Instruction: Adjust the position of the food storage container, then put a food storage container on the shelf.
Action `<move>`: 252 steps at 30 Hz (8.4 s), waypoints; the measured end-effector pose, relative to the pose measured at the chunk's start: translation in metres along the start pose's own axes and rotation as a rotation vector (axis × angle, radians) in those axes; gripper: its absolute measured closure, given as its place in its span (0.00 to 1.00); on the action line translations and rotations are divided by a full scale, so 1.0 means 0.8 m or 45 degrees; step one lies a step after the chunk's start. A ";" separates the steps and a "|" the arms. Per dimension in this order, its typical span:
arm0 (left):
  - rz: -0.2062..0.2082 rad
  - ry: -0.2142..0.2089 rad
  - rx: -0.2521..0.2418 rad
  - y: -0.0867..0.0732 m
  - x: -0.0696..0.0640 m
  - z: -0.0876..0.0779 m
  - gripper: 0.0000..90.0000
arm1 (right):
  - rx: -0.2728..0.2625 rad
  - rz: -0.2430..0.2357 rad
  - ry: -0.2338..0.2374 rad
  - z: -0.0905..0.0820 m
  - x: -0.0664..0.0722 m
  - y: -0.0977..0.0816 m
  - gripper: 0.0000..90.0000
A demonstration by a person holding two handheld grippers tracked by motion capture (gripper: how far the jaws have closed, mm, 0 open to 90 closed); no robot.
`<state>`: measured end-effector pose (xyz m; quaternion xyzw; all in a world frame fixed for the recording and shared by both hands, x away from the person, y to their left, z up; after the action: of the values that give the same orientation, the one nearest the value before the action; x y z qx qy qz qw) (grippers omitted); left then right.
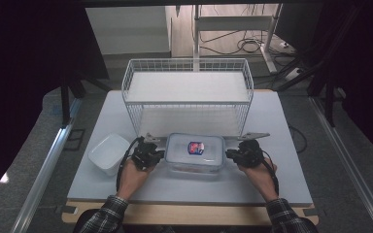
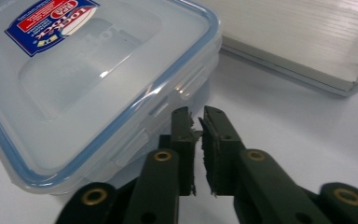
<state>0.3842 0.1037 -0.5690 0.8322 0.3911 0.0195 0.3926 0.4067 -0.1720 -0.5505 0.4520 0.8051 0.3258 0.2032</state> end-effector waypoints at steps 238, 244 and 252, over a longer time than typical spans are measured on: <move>-0.171 -0.459 -0.572 0.246 0.039 -0.175 0.57 | -0.378 0.330 0.406 -0.095 -0.018 0.290 0.56; -0.206 -0.471 -0.590 0.247 0.047 -0.167 0.57 | -0.370 0.352 0.398 -0.085 -0.023 0.295 0.55; -0.183 -0.449 -0.596 0.249 0.049 -0.167 0.56 | -0.359 0.353 0.400 -0.079 -0.025 0.294 0.54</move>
<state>0.4931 0.1383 -0.3544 0.6798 0.3597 -0.0635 0.6359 0.5176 -0.1216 -0.3392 0.4690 0.7038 0.5259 0.0899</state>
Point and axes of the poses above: each handheld gripper's, and its own axes: z roughly forward along the jaws, y roughly out of its top, x roughly to its left, the point moved 8 cm from there along z, roughly forward along the jaws, and after that the axes turned 13 degrees about -y, right-handed, at the moved point
